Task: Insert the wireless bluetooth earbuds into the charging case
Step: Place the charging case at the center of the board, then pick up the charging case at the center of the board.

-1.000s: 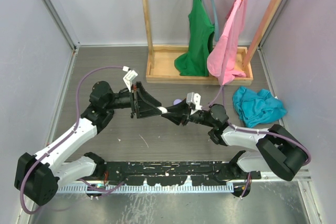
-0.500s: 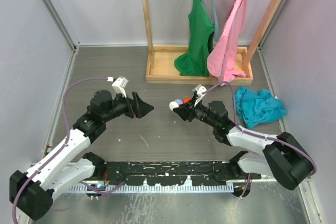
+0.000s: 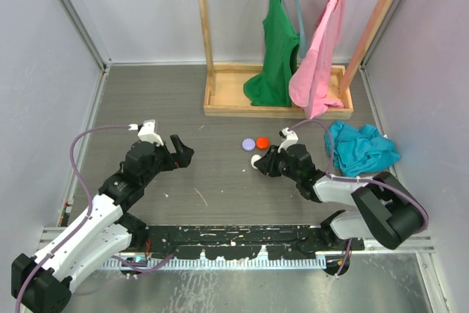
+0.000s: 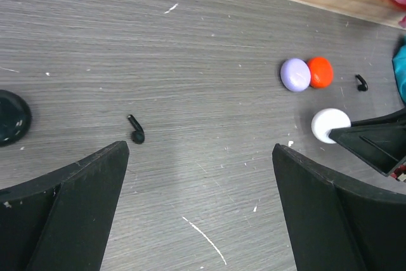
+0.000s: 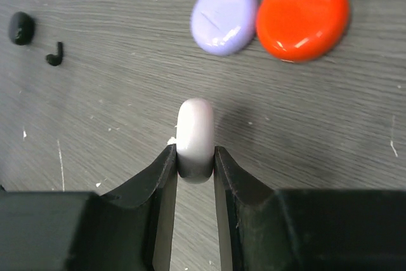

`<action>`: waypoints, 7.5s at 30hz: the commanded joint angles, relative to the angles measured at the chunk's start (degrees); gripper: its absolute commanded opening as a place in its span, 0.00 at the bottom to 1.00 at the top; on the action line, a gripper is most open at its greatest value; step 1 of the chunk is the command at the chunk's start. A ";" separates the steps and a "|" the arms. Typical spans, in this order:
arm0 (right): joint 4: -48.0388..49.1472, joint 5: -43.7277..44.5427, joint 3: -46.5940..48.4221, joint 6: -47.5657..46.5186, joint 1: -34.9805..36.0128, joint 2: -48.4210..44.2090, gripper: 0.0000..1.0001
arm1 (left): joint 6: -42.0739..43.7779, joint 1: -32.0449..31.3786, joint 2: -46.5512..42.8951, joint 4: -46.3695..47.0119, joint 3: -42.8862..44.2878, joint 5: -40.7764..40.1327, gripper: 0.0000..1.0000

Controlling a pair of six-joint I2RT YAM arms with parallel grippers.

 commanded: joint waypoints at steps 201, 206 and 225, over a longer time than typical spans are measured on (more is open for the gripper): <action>4.87 -42.22 12.66 -23.03 -0.39 -15.98 0.01 | 20.08 -15.46 6.22 18.15 12.81 23.63 0.91; 2.90 -45.62 15.12 -22.87 -0.37 -13.65 0.01 | 22.64 -15.49 8.90 19.68 13.51 27.75 0.89; 0.22 -52.53 18.24 -23.98 -0.37 -11.03 0.01 | 24.75 -15.00 14.80 19.52 17.83 46.83 0.51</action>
